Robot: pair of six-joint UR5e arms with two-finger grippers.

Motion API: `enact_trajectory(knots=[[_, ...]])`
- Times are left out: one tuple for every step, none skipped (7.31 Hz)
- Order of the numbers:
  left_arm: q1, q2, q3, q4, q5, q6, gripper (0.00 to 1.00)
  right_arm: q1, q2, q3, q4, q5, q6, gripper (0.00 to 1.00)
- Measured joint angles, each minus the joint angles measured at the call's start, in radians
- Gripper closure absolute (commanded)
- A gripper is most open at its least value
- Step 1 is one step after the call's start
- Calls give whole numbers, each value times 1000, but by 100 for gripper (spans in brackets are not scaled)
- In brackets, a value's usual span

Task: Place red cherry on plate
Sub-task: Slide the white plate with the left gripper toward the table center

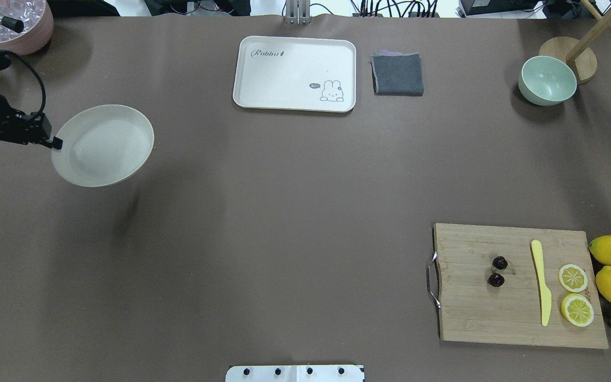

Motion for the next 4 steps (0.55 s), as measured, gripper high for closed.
enact_trajectory(knots=[[19, -55, -26, 49, 12, -72, 100, 0, 0, 1, 0, -1, 0, 0], [88, -121, -36, 68, 70, -177, 100, 0, 0, 1, 0, -1, 0, 0], [187, -191, -30, 76, 160, -282, 100, 0, 0, 1, 0, -3, -1, 0], [267, -250, -15, 79, 234, -362, 100, 0, 0, 1, 0, -4, -2, 0]])
